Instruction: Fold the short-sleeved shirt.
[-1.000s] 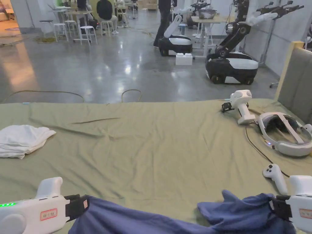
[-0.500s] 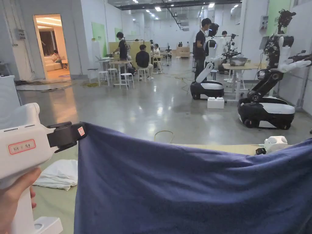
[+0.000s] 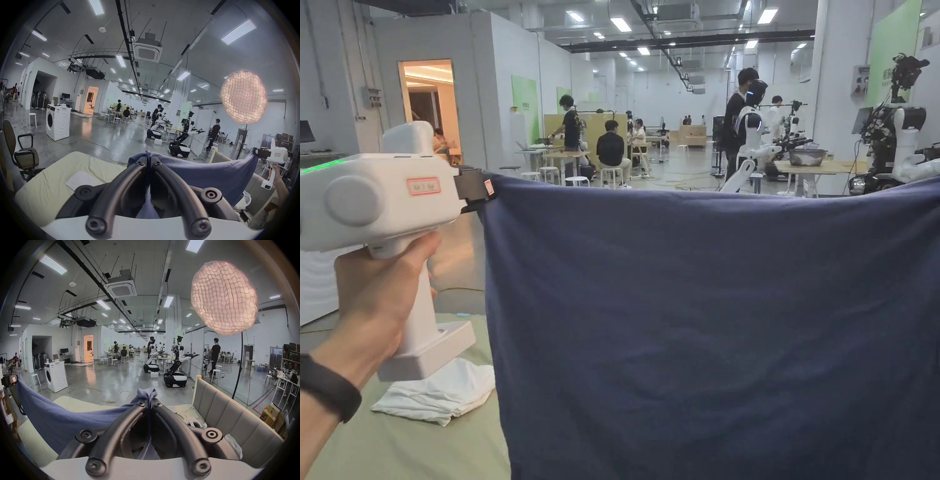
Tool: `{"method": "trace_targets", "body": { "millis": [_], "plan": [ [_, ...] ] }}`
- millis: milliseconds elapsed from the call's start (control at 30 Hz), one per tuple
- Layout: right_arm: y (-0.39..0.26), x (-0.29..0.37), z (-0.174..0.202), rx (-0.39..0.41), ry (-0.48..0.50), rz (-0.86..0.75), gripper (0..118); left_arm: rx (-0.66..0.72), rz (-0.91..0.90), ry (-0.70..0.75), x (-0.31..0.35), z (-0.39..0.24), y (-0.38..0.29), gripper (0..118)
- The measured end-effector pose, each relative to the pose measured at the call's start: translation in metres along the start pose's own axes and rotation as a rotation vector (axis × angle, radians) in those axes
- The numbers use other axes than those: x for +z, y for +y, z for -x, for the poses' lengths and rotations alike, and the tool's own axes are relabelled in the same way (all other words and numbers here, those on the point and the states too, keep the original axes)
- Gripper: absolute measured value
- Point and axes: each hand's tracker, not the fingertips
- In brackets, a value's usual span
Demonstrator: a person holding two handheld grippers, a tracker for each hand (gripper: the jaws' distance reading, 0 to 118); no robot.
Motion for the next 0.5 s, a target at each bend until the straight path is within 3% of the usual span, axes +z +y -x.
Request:
{"method": "trace_targets", "body": {
  "millis": [333, 500],
  "plan": [
    [0.033, -0.070, 0.015, 0.010, -0.081, -0.007, 2, -0.165, 0.024, 0.090, -0.083, -0.024, 0.026, 4],
    [0.031, -0.093, 0.023, 0.063, -0.110, 0.015, 2, -0.150, 0.024, 0.092, -0.107, -0.024, 0.021, 4]
  ]
}}
